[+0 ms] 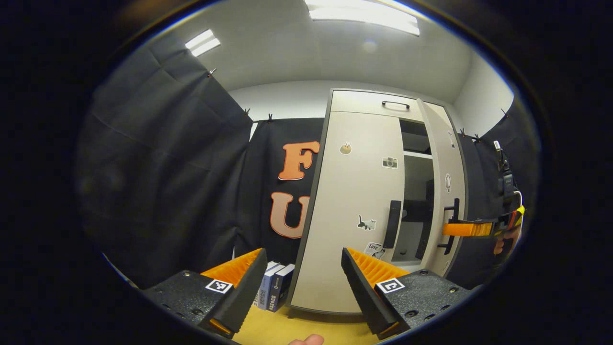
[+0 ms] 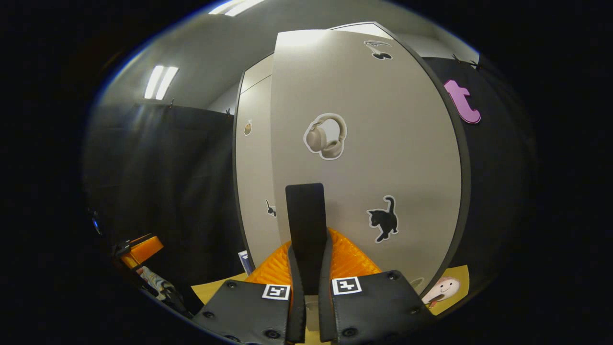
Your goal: Open the right door of the double-door shoe cabinet with the right hand, and open the left door with the left hand.
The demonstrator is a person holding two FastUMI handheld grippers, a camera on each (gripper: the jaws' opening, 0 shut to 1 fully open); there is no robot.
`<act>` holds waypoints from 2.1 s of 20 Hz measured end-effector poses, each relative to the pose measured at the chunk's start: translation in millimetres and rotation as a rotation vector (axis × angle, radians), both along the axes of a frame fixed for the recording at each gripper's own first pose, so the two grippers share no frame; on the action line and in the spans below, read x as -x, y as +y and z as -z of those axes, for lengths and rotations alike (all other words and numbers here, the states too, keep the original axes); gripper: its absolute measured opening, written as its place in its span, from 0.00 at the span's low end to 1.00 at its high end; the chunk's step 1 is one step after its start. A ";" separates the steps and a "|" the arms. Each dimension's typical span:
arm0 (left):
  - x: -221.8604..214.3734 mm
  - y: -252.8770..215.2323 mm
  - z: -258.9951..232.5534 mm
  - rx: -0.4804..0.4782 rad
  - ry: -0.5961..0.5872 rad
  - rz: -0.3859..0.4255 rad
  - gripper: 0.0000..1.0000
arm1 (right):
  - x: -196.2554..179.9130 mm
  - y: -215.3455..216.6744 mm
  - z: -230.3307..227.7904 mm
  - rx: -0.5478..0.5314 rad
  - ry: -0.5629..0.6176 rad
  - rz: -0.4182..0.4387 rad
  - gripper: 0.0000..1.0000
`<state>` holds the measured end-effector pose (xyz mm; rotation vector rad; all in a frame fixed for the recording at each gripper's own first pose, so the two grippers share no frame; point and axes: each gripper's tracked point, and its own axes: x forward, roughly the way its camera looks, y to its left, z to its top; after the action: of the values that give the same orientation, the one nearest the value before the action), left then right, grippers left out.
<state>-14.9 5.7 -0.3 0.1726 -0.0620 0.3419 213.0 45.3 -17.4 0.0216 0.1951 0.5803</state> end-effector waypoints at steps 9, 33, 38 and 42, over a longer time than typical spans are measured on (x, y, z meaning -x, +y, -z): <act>-36.3 -40.1 15.9 0.004 0.023 0.114 0.94 | 18.4 -27.9 -8.4 0.021 -0.008 -0.003 0.19; -85.6 -67.1 56.9 0.058 0.078 0.213 0.94 | 20.6 -74.2 -17.2 0.035 -0.075 0.144 0.19; -93.3 -81.9 59.5 0.054 0.086 0.244 0.94 | 13.9 -110.6 -23.2 0.097 -0.129 0.267 0.16; -102.4 -103.2 60.5 0.055 0.094 0.291 0.94 | 9.9 -124.9 -24.8 0.075 -0.137 0.360 0.16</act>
<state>87.5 -97.5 -60.8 0.1229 0.0150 0.0447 203.1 -79.6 7.5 -0.0549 0.0759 0.2136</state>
